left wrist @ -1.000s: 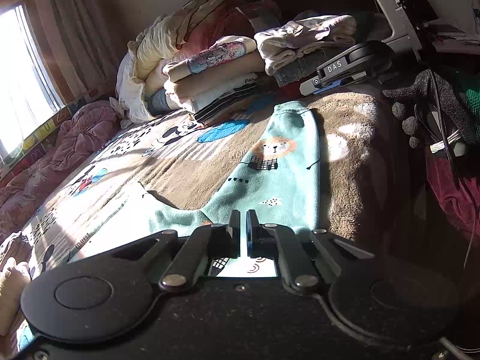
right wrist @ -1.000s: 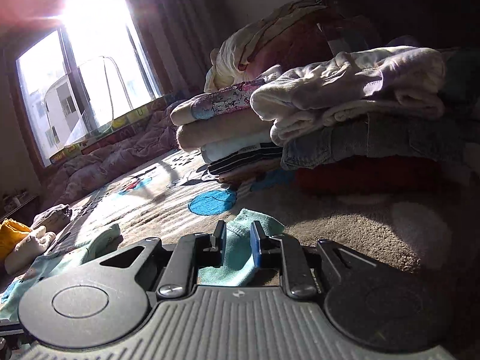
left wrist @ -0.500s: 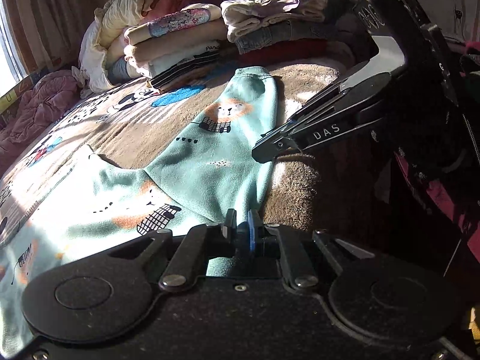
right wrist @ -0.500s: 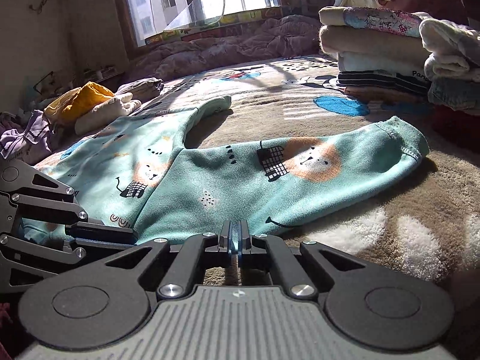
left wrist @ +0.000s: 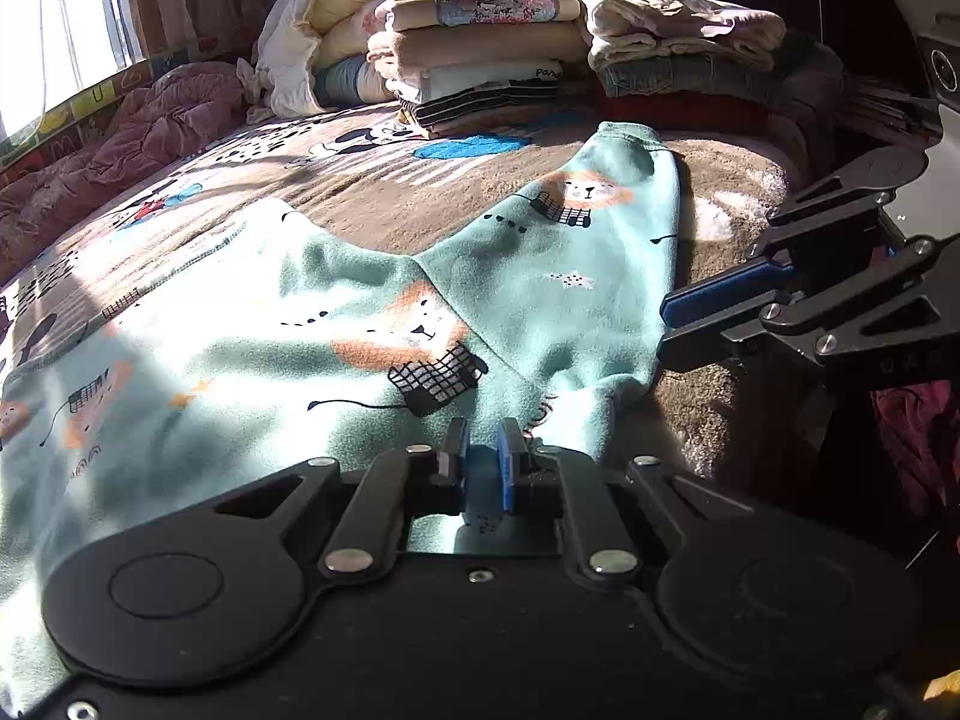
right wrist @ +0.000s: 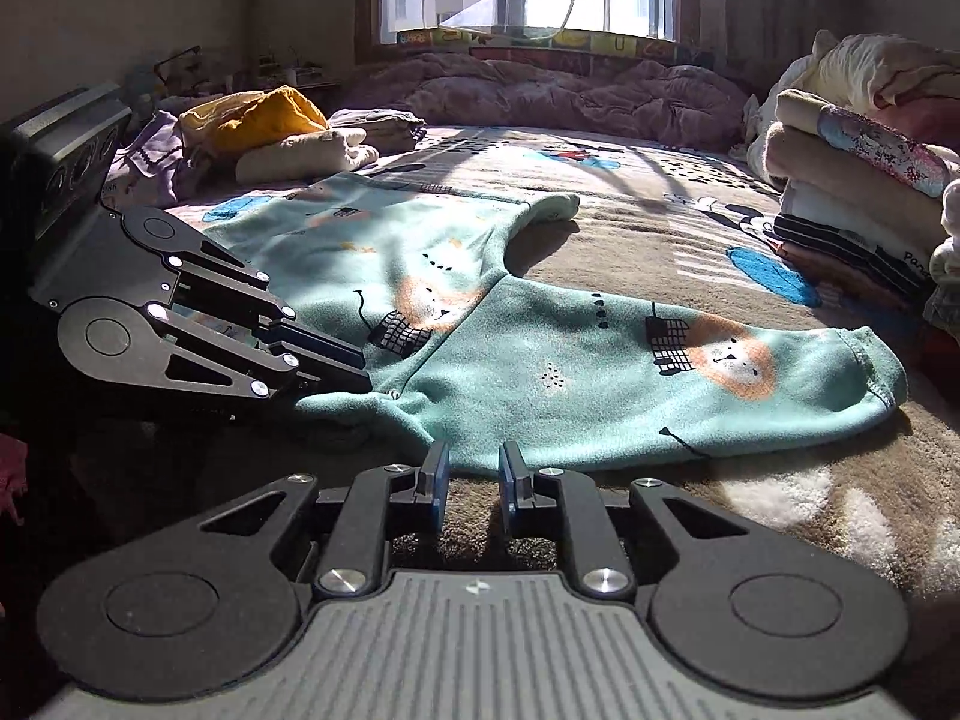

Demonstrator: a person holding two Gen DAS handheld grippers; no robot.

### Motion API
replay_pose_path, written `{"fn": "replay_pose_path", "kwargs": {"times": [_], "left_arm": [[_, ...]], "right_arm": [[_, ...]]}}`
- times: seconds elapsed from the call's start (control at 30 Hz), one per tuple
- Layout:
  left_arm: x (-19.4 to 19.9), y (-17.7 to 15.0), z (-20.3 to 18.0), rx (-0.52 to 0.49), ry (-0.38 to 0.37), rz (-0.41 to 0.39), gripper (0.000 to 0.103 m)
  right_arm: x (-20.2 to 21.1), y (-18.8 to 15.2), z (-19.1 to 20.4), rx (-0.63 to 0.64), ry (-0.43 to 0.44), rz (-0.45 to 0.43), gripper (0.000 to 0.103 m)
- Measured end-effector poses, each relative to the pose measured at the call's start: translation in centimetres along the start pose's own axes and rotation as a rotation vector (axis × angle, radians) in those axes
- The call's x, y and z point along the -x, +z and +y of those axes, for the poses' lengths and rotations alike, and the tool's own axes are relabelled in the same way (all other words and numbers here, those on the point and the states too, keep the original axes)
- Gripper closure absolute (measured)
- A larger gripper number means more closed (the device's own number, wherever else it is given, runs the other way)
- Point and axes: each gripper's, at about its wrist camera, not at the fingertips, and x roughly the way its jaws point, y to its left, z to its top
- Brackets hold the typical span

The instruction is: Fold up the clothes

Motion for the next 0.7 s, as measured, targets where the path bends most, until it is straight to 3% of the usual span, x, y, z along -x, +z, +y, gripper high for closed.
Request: {"fn": "replay_pose_path", "kwargs": {"times": [0.1,0.13,0.17,0.27,0.33,0.4,0.47,0.57,0.6,0.63,0.7], "left_arm": [[0.0,-0.1,-0.1,-0.009,0.003,0.000,0.094],[0.0,-0.1,0.0,-0.005,0.000,0.000,0.095],[0.0,-0.2,0.1,-0.001,-0.002,0.000,0.094],[0.0,-0.2,0.3,0.008,-0.010,-0.001,0.094],[0.2,-0.3,0.5,0.020,-0.017,-0.002,0.094],[0.3,-0.3,0.7,0.029,-0.024,-0.003,0.093],[0.3,-0.3,0.9,0.039,-0.033,-0.003,0.093],[0.4,-0.1,1.5,0.074,-0.061,-0.005,0.091],[0.7,-0.1,2.2,0.105,-0.066,-0.016,0.086],[1.4,0.0,3.3,0.155,-0.065,-0.039,0.072],[2.7,0.1,5.5,0.255,-0.062,-0.084,0.055]], "right_arm": [[-0.7,0.5,0.2,-0.011,-0.011,-0.086,0.079],[-0.9,0.7,0.1,-0.020,-0.018,-0.107,0.071],[-2.2,0.6,-0.8,-0.068,-0.053,-0.076,0.070],[-4.2,0.7,-5.2,-0.233,-0.120,-0.036,0.072],[-4.6,1.0,-8.7,-0.343,-0.186,-0.033,0.084],[-4.5,0.9,-11.2,-0.407,-0.307,-0.057,0.084],[-4.0,0.9,-11.5,-0.448,-0.280,-0.115,0.080],[-6.0,1.9,-7.9,-0.246,-0.181,-0.077,0.074],[-6.8,2.3,-6.5,-0.166,-0.152,-0.057,0.071],[-8.5,2.7,-5.5,-0.092,-0.208,0.048,0.067],[-8.2,3.1,-7.1,-0.228,-0.229,0.051,0.068]]}}
